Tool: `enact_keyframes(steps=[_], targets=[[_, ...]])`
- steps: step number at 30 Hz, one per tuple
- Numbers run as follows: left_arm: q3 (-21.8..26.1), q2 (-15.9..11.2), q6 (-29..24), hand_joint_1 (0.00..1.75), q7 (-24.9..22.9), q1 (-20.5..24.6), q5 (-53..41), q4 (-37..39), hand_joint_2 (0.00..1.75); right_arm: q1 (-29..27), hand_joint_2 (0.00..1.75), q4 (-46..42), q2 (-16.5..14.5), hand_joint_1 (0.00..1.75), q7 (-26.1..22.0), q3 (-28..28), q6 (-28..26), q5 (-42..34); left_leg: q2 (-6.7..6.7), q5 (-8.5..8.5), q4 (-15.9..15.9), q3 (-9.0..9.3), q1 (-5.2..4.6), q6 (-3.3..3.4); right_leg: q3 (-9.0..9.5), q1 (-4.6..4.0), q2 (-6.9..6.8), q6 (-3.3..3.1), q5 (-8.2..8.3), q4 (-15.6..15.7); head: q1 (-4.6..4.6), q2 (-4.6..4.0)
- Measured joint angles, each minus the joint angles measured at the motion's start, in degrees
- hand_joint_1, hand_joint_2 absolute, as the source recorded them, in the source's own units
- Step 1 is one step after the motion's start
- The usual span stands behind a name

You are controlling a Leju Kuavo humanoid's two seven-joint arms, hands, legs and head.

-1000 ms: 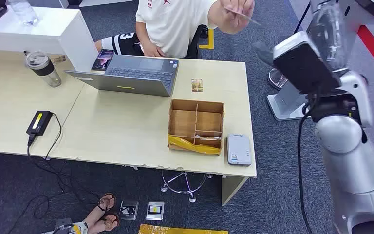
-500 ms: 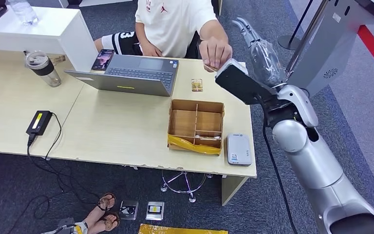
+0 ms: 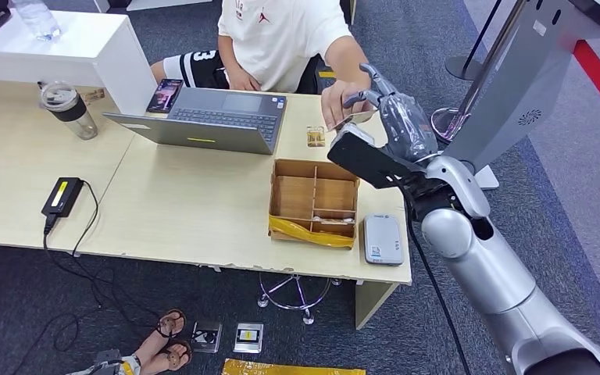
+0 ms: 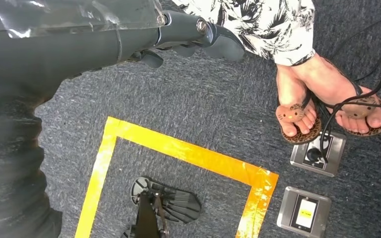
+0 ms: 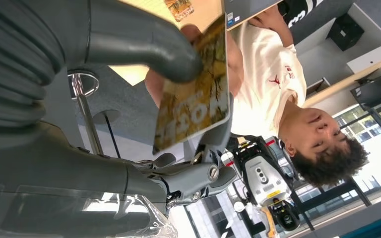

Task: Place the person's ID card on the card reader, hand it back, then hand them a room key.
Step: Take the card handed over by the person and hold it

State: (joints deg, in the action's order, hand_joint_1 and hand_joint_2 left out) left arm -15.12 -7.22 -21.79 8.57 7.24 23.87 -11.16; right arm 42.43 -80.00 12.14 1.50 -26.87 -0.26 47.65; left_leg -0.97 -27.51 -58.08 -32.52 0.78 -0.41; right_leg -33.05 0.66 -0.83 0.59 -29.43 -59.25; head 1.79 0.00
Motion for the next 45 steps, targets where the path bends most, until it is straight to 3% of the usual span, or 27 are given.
enact_keyframes(steps=[8,15,26,35,45], targets=[[-0.09,-0.08,0.01,0.00,-0.79,-0.02,0.27,0.01,1.75,-2.21,1.75,0.40,0.36,1.75,0.66,0.19,-3.83,-1.25,0.09,-0.01,0.00,0.02,0.00,0.00,-0.04,0.00,0.14,0.00,0.00,0.00,0.00,0.00],[-0.09,-0.02,-1.62,0.00,-1.91,-0.02,1.83,0.03,1.75,-6.41,1.75,4.13,1.07,1.75,0.39,2.79,-14.97,-8.15,0.10,-0.03,0.00,0.02,0.00,-0.03,-0.05,0.00,0.19,0.00,0.00,0.02,0.01,0.00],[-0.09,0.93,-4.80,0.00,-3.62,0.02,4.02,0.05,1.75,-15.61,1.75,19.46,-0.69,1.75,-8.25,7.16,-28.49,-26.58,0.13,-0.07,0.00,0.00,0.02,-0.03,-0.07,-0.01,0.24,0.00,-0.01,0.02,-0.01,0.00],[-0.09,1.88,-6.96,0.00,-4.02,0.02,4.57,0.14,1.75,-18.14,1.75,32.40,-3.11,1.75,-13.03,8.04,-29.59,-32.69,0.15,-0.07,0.00,-0.01,0.01,-0.03,-0.07,-0.01,0.25,-0.01,-0.01,0.02,0.01,0.00],[-0.09,2.68,-8.91,0.00,-5.15,0.04,5.00,0.19,1.75,-18.53,1.75,39.75,-5.42,1.75,-15.82,8.09,-28.94,-34.89,0.22,-0.07,0.00,0.04,0.02,-0.03,-0.07,-0.02,0.36,-0.01,-0.01,0.02,-0.02,0.00]])
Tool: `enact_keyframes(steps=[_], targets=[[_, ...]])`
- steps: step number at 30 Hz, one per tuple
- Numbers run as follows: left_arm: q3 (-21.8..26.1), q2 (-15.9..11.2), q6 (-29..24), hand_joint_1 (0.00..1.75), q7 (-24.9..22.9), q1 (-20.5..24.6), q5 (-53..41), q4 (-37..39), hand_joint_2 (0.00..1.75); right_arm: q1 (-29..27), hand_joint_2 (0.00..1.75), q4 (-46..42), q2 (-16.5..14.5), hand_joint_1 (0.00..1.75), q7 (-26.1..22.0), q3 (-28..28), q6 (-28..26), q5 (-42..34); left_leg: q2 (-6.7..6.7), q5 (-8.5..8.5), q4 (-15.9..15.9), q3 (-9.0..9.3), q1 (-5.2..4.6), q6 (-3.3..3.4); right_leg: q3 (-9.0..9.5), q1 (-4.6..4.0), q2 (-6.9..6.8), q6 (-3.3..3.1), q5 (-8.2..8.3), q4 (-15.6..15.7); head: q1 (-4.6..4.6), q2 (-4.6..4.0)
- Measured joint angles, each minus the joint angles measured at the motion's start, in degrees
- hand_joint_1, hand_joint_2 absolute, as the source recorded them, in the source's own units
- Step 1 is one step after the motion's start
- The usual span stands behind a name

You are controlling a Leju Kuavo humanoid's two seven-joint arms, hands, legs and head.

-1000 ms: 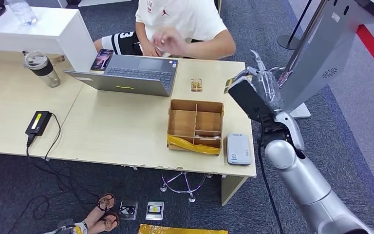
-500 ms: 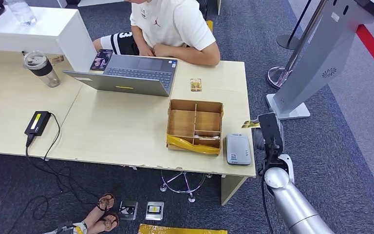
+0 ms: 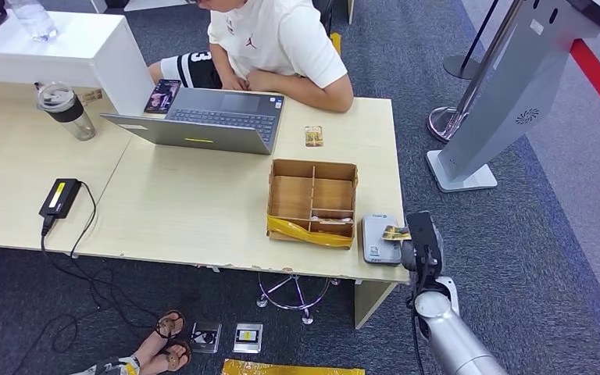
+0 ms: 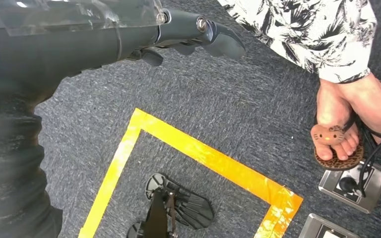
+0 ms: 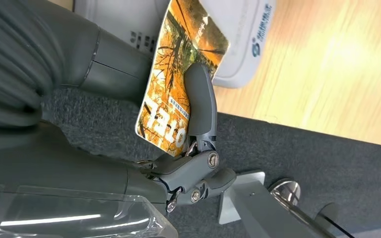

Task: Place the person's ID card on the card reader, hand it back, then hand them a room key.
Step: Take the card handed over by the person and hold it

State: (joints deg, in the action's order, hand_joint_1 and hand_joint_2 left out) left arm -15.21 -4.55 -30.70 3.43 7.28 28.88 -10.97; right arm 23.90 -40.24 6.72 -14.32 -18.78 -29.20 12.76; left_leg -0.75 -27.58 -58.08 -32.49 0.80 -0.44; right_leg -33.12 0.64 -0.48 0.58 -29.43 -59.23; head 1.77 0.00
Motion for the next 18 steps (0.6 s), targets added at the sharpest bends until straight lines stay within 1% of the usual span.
enact_keyframes(steps=[14,18], targets=[[0.02,0.85,-2.27,0.00,-1.77,0.00,0.51,0.00,1.75,0.86,1.75,4.38,-1.95,1.75,-1.79,-0.02,0.39,-1.14,0.05,0.00,0.00,0.08,0.00,0.00,0.06,0.00,0.06,0.00,0.01,0.00,0.02,0.00],[0.02,1.13,-2.96,0.00,-2.42,0.00,0.92,0.00,1.75,1.48,1.75,5.05,-2.23,1.75,-3.44,0.04,0.38,-5.34,0.10,0.00,0.00,0.10,0.00,0.00,0.07,0.00,0.10,-0.01,0.05,0.00,0.01,0.00]])
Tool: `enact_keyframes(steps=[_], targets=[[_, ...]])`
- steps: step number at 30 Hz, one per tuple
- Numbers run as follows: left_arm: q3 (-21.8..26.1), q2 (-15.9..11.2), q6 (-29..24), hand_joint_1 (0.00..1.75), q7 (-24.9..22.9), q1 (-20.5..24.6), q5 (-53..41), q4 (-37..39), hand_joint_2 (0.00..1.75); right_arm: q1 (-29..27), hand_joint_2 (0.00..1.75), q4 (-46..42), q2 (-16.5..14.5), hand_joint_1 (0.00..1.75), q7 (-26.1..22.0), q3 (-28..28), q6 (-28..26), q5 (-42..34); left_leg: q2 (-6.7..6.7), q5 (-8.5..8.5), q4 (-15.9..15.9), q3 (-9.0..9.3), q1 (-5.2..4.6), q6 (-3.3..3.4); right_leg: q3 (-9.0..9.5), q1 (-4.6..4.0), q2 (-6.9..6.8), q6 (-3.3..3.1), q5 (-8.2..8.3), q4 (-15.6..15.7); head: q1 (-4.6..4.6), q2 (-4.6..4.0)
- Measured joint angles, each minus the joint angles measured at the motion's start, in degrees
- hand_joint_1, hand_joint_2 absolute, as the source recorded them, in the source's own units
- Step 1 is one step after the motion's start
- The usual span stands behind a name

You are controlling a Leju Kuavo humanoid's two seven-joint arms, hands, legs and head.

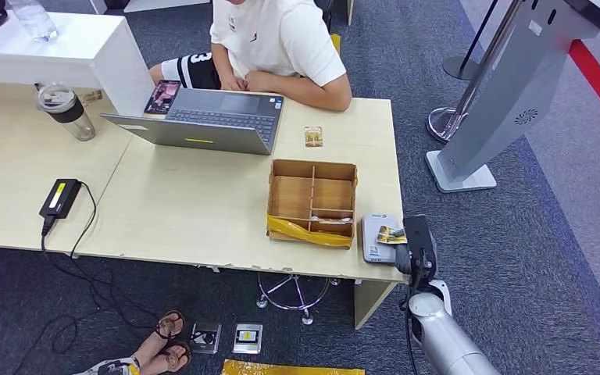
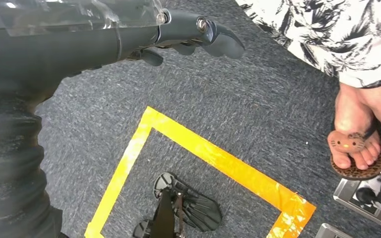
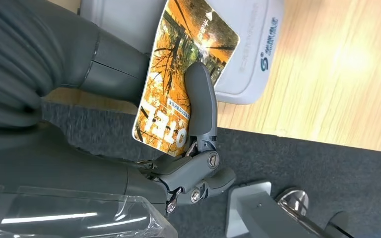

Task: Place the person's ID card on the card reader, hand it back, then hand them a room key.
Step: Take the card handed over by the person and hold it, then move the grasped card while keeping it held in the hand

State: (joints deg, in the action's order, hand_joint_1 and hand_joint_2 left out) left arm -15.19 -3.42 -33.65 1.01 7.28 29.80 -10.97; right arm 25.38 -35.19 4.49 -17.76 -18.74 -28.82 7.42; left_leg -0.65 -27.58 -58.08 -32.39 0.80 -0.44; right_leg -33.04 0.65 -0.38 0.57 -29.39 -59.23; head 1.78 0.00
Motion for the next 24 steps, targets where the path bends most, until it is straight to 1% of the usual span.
enact_keyframes(steps=[3,5,6,8,11,14,18,24], targets=[[0.00,0.16,-0.26,0.00,-0.30,0.00,0.50,0.00,1.75,0.70,1.75,-0.44,-0.02,1.75,-1.88,0.69,-0.64,-6.64,0.01,0.01,0.00,0.00,0.00,0.00,0.00,0.00,0.01,0.01,0.03,0.00,0.01,0.00],[-0.01,0.21,-0.19,0.00,-0.40,-0.01,0.74,0.00,1.75,1.01,1.75,-2.37,0.07,1.75,-2.49,1.59,-2.50,-11.90,0.01,0.02,0.00,-0.01,-0.01,0.01,0.01,0.01,0.01,0.02,0.05,-0.01,0.02,0.00],[-0.02,0.22,-0.09,0.00,-0.42,-0.01,0.81,0.00,1.75,1.12,1.75,-4.15,0.16,1.75,-2.20,2.14,-4.06,-14.07,0.02,0.02,-0.01,-0.01,-0.01,0.01,0.00,0.02,0.02,0.02,0.06,-0.01,0.01,0.00],[-0.03,0.21,0.43,0.00,-0.39,-0.01,0.89,0.00,1.75,1.37,1.75,-9.07,0.62,1.75,-0.12,3.22,-7.56,-16.18,0.04,0.02,-0.01,-0.01,-0.02,0.01,-0.01,0.02,0.05,0.02,0.06,-0.01,0.01,0.00],[-0.06,-0.02,2.13,0.00,-0.24,-0.02,1.32,0.01,1.75,2.15,1.75,-17.77,1.91,1.75,3.17,4.91,-10.50,-15.54,0.05,0.02,-0.02,-0.01,-0.02,0.01,-0.04,0.03,0.05,0.02,0.07,-0.01,0.01,0.00],[-0.19,-0.44,3.33,0.00,0.17,-0.02,1.46,0.02,1.75,3.20,1.75,-25.90,3.09,1.75,4.94,7.30,-10.86,-13.10,0.05,0.02,-0.02,-0.01,-0.02,0.01,-0.04,0.03,0.05,0.02,0.07,-0.01,0.00,0.00],[-0.58,-0.90,4.28,0.00,1.14,-0.03,1.50,0.02,1.75,4.76,1.75,-35.10,4.16,1.75,5.74,10.14,-10.84,-10.26,0.08,0.02,-0.02,-0.01,-0.02,0.01,-0.04,0.03,0.08,0.02,0.07,-0.01,0.00,0.00],[-1.44,-1.25,5.41,0.00,2.21,0.00,1.39,0.02,1.75,7.06,1.75,-44.09,4.52,1.75,5.41,10.66,-9.90,-6.16,0.15,0.02,-0.02,-0.03,-0.01,0.01,-0.02,0.02,0.08,0.02,0.07,-0.02,0.01,0.00]])
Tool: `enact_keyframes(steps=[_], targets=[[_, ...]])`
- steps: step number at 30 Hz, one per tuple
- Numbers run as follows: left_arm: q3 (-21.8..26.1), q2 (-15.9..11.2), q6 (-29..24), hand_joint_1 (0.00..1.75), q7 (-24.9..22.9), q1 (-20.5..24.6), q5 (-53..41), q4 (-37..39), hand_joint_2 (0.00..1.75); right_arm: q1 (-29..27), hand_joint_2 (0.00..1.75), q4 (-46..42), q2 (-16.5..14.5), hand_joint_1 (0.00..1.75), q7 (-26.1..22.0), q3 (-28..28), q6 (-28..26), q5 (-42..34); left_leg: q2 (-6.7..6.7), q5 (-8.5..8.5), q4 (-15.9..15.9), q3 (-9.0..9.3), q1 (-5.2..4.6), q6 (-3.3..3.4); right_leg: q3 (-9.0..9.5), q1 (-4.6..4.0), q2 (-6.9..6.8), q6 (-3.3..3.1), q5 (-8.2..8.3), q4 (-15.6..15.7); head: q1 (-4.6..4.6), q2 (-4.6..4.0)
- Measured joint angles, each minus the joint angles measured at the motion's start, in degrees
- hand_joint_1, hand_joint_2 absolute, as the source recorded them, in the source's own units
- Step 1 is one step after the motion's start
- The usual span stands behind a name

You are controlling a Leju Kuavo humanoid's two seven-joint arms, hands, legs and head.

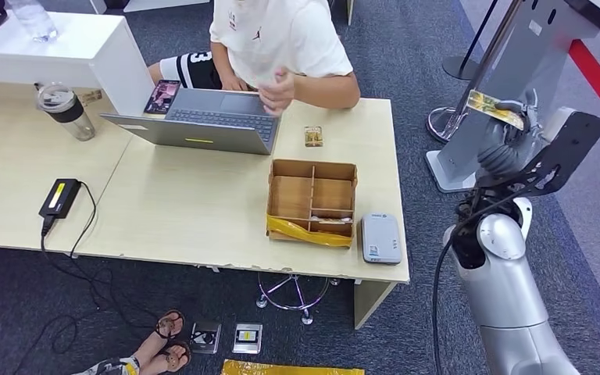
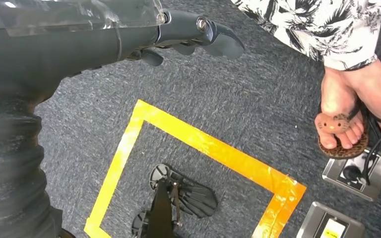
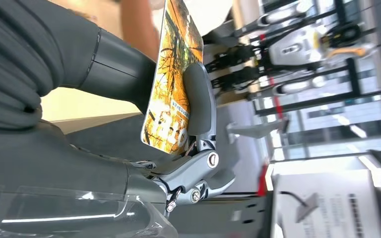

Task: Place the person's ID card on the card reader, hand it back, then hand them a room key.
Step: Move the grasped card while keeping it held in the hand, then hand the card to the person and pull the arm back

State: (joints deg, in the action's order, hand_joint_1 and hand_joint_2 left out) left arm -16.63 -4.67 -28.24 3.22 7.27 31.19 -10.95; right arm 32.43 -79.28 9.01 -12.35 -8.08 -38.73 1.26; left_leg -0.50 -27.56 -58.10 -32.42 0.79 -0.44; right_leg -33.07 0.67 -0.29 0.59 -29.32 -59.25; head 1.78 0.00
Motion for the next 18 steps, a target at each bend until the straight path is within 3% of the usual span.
enact_keyframes(steps=[6,10,18], targets=[[-1.04,-0.41,1.64,0.00,1.64,0.18,-0.23,0.00,1.75,3.75,1.75,-2.54,-0.87,1.75,-2.13,-1.97,6.42,12.67,0.00,0.00,0.01,-0.01,0.01,0.00,0.01,-0.02,0.00,-0.01,0.01,-0.02,0.01,0.00],[-1.72,-0.75,3.09,0.00,2.91,0.30,-0.70,0.00,1.75,7.34,1.75,-1.61,-2.79,1.75,-2.22,-4.53,14.04,26.35,0.03,0.02,0.02,-0.06,0.02,-0.02,-0.05,-0.02,0.02,-0.04,0.02,-0.06,-0.01,0.00],[-3.80,-1.41,4.72,0.00,6.10,0.67,-1.47,0.00,1.75,16.86,1.75,8.94,-6.98,1.75,-1.22,-11.06,21.25,47.79,-0.04,0.05,0.02,-0.10,0.06,-0.06,-0.05,-0.09,-0.04,-0.07,0.02,-0.07,0.01,0.00]])
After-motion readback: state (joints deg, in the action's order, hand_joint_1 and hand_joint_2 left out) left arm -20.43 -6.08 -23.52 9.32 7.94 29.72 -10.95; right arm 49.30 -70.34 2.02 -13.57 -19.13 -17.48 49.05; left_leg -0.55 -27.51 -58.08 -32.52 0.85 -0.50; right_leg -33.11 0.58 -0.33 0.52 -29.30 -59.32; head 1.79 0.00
